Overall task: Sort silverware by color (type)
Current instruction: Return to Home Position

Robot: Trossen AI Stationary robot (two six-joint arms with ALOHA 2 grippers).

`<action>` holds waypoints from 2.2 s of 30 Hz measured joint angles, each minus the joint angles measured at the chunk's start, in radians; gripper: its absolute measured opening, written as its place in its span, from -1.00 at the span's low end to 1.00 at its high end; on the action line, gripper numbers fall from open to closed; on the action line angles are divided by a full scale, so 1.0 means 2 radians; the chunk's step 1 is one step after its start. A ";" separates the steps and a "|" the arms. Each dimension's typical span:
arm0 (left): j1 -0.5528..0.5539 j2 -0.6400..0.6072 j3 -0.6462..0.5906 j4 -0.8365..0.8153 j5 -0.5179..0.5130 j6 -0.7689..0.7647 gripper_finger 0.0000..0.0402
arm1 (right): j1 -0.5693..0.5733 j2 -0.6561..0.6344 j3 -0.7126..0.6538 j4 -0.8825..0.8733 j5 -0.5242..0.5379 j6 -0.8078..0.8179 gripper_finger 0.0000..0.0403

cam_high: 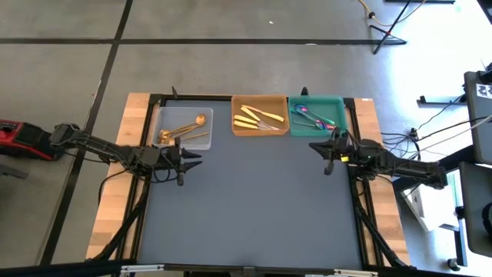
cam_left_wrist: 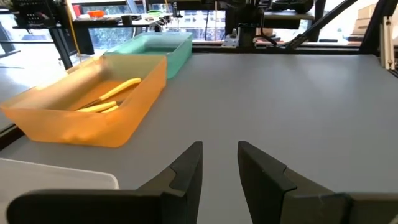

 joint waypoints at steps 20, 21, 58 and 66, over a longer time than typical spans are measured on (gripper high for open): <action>0.000 -0.005 0.001 -0.009 0.021 0.009 -0.99 | 0.001 0.006 -0.015 0.031 -0.054 0.002 -1.00; 0.000 -0.005 0.001 -0.010 0.025 0.008 -0.99 | 0.001 0.008 -0.015 0.031 -0.054 0.002 -1.00; 0.122 -0.234 0.001 -0.117 0.162 0.051 -1.00 | 0.001 0.013 -0.016 0.030 -0.053 0.002 -1.00; 0.130 -0.233 0.001 -0.117 0.161 0.054 -1.00 | 0.001 0.013 -0.016 0.030 -0.053 0.002 -1.00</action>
